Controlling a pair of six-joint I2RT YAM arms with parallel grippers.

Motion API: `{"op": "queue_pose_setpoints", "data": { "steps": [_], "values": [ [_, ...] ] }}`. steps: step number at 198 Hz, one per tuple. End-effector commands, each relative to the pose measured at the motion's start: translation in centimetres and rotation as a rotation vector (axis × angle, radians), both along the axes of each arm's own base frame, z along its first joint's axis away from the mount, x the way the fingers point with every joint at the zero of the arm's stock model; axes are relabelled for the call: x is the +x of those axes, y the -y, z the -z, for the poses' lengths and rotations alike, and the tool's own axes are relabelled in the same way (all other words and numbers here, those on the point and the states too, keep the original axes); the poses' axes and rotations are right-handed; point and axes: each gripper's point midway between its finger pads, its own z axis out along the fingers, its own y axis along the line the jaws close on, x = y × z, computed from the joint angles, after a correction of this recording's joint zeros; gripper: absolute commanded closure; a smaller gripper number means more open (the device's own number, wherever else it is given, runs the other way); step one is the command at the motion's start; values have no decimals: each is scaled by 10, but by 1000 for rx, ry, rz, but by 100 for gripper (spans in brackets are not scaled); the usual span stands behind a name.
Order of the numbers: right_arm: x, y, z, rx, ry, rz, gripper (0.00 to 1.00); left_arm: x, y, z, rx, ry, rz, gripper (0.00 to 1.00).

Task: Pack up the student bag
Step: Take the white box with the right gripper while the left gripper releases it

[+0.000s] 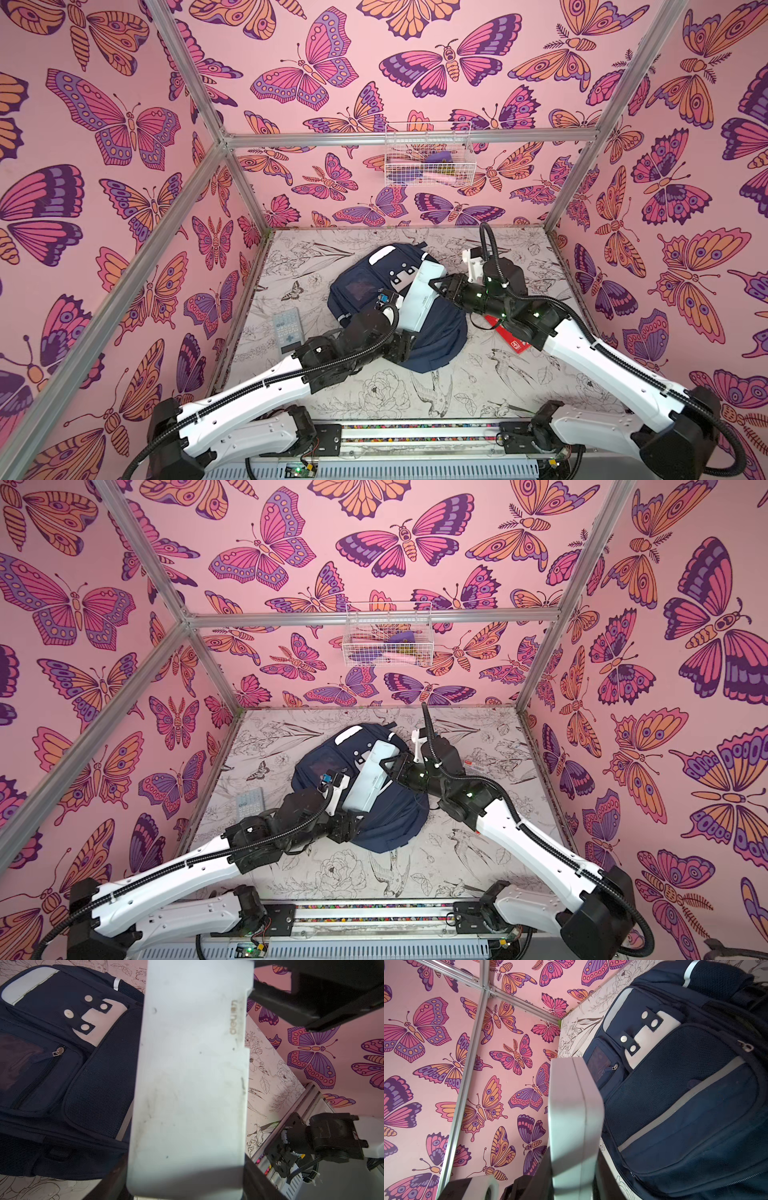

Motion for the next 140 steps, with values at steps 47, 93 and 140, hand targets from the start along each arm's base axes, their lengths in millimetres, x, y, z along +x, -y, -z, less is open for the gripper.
{"op": "queue_pose_setpoints", "data": {
  "steps": [47,93,140],
  "values": [
    [5,87,11,-257,8,243,98,11,-34,2,190,29,-65,0],
    [-8,141,32,-364,-47,349,100,26,-8,40,320,-72,6,0],
    [-33,189,41,-440,-69,449,100,50,38,67,417,-143,76,4]
  ]
}}
